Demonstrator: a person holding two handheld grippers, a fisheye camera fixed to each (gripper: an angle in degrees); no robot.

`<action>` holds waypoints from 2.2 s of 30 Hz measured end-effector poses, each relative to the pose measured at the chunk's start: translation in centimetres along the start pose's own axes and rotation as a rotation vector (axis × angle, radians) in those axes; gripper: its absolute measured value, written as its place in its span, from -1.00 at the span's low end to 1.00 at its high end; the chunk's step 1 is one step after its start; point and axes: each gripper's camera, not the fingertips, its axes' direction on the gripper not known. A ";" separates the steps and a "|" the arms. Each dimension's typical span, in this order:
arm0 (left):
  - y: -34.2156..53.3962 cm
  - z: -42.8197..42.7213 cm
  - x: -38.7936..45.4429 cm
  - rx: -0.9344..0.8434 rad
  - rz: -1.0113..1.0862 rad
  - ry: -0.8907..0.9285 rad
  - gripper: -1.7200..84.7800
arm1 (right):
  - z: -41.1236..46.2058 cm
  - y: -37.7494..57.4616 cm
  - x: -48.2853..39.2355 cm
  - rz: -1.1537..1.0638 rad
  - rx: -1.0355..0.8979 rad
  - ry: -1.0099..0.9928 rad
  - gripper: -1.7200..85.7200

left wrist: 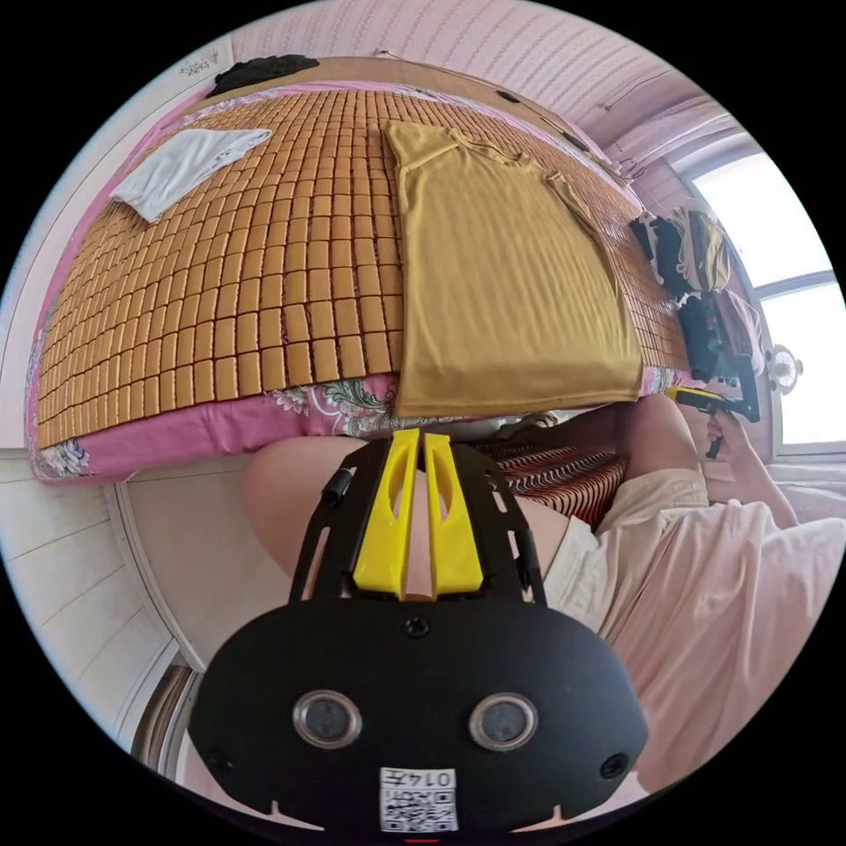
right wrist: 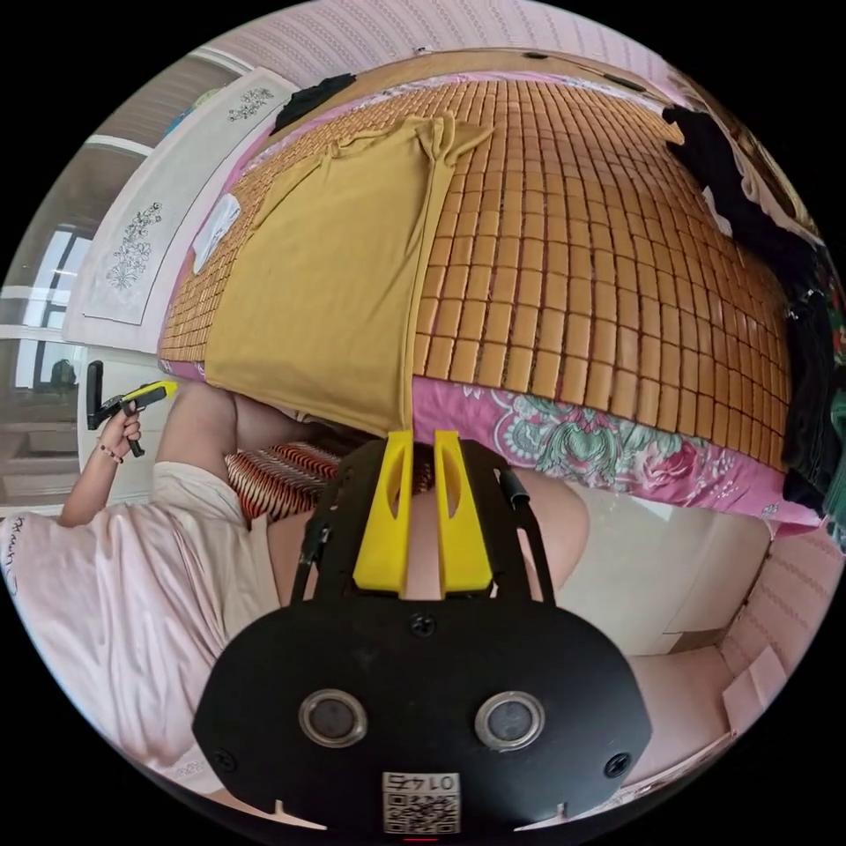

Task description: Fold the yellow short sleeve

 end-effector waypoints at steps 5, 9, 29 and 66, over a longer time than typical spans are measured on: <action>-2.6 1.2 0.1 0.030 0.072 0.006 -0.98 | -1.8 -5.6 -1.2 -0.064 0.122 0.059 -0.83; -7.5 3.3 1.9 0.074 0.160 0.035 -0.98 | -2.7 -12.2 -2.1 -0.143 0.225 0.078 -0.83; -38.2 21.7 9.6 0.156 0.511 0.137 -0.98 | 2.6 -28.7 4.3 -0.051 0.492 0.007 -0.94; -51.2 59.5 39.6 -0.104 0.915 0.043 -0.98 | -0.5 -9.5 19.9 0.017 0.342 -0.008 -0.94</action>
